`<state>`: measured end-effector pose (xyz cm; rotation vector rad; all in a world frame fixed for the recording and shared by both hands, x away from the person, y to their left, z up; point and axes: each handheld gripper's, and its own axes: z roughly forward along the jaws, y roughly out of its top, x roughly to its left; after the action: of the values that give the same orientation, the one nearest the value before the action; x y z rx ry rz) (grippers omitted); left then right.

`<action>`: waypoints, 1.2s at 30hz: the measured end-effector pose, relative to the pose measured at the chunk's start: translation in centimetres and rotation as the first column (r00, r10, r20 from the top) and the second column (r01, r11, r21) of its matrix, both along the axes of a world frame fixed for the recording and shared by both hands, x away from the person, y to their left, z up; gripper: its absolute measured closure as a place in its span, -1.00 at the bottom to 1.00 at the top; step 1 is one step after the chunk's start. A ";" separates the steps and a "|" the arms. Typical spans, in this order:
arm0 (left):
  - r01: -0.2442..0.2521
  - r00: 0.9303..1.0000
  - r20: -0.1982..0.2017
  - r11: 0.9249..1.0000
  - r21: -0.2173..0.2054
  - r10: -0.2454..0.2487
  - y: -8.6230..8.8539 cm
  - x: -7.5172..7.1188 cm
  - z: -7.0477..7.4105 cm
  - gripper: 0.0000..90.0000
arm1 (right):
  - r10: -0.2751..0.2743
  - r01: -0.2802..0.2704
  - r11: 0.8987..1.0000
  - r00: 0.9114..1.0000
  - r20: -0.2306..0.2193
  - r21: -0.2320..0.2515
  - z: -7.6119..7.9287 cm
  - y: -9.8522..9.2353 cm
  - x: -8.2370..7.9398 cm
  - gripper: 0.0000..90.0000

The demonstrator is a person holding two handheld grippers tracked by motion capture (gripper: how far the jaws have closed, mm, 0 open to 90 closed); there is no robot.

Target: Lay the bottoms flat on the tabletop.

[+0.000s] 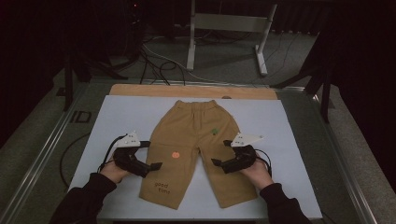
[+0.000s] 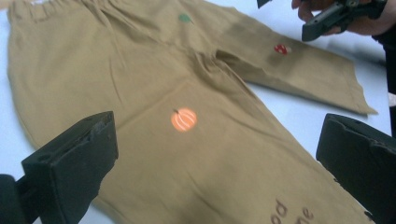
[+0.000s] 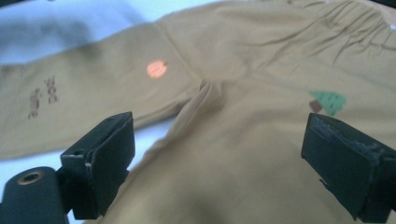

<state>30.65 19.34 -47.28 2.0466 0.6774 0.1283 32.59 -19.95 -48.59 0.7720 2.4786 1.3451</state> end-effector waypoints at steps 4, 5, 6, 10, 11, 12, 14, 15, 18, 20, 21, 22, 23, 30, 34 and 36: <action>0.001 1.000 -0.001 1.000 -0.012 -0.001 0.5 -1.1 -0.5 -1.00 | 0.008 -0.008 1.000 1.000 0.003 0.003 -0.2 -0.5 -0.9 -0.78; 0.002 1.000 -0.003 1.000 -0.018 -0.002 0.6 -1.3 -0.6 -1.00 | 0.007 -0.007 1.000 1.000 -0.002 0.006 -0.2 -0.6 -1.1 -0.78; 0.001 1.000 -0.004 1.000 -0.014 -0.001 0.7 -1.5 -0.6 -1.00 | 0.012 -0.012 1.000 1.000 0.000 0.001 -0.2 -0.7 -1.4 -0.78; 0.009 1.000 0.001 1.000 -0.020 -0.009 1.1 -2.5 -0.9 -1.00 | 0.021 -0.021 1.000 1.000 0.001 -0.002 -0.4 -1.2 -2.4 -0.78; 0.010 1.000 0.004 1.000 -0.022 -0.010 1.3 -2.7 -0.9 -1.00 | 0.022 -0.022 1.000 1.000 0.006 0.002 -0.4 -1.3 -2.7 -0.78; 0.006 1.000 0.008 1.000 -0.024 -0.006 1.4 -3.0 -1.0 -1.00 | 0.022 -0.022 1.000 1.000 0.017 -0.005 -0.4 -1.4 -3.0 -0.78; 0.006 1.000 0.013 1.000 -0.022 -0.006 1.8 -3.6 -1.1 -1.00 | 0.023 -0.023 1.000 1.000 0.020 -0.009 -0.5 -1.8 -3.5 -0.78; 0.000 1.000 0.013 1.000 -0.020 0.000 1.9 -3.8 -1.1 -1.00 | 0.019 -0.019 1.000 1.000 0.023 -0.014 -0.6 -2.0 -3.7 -0.78; -0.010 1.000 0.018 1.000 0.001 0.010 2.7 -4.5 -1.4 -1.00 | 0.019 -0.019 1.000 1.000 0.016 -0.013 -0.7 -2.5 -4.1 -0.78; -0.017 1.000 0.013 1.000 -0.001 0.017 3.1 -4.9 -1.6 -1.00 | 0.003 -0.003 1.000 1.000 0.010 -0.011 -0.9 -3.4 -4.6 -0.78; -0.021 1.000 0.013 1.000 0.002 0.021 3.4 -5.1 -1.7 -1.00 | -0.010 0.010 1.000 1.000 0.010 -0.014 -0.9 -3.7 -4.8 -0.78; -0.027 1.000 0.014 1.000 0.004 0.027 3.6 -5.3 -1.8 -1.00 | -0.016 0.016 1.000 1.000 0.013 -0.009 -1.0 -3.9 -5.0 -0.78; -0.032 0.999 0.013 0.999 0.005 0.032 3.8 -5.5 -1.8 -1.00 | -0.021 0.021 1.000 1.000 0.010 -0.005 -1.0 -4.2 -5.3 -0.78; -0.076 0.997 0.002 0.997 -0.004 0.076 5.2 -6.4 -2.0 -1.00 | -0.066 0.066 0.998 0.998 -0.005 -0.001 -1.4 -5.8 -6.4 -0.78; -0.092 0.996 0.000 0.996 -0.011 0.092 5.9 -6.9 -2.1 -1.00 | -0.072 0.073 0.997 0.997 0.007 -0.025 -1.5 -6.3 -6.7 -0.78; -0.100 0.995 0.000 0.995 -0.011 0.100 6.2 -7.1 -2.1 -1.00 | -0.075 0.075 0.997 0.997 0.004 -0.018 -1.6 -6.7 -6.8 -0.78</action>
<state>23.58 25.56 -49.38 2.0020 0.7794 0.1826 25.80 -26.67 -50.18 0.8490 2.4297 1.2959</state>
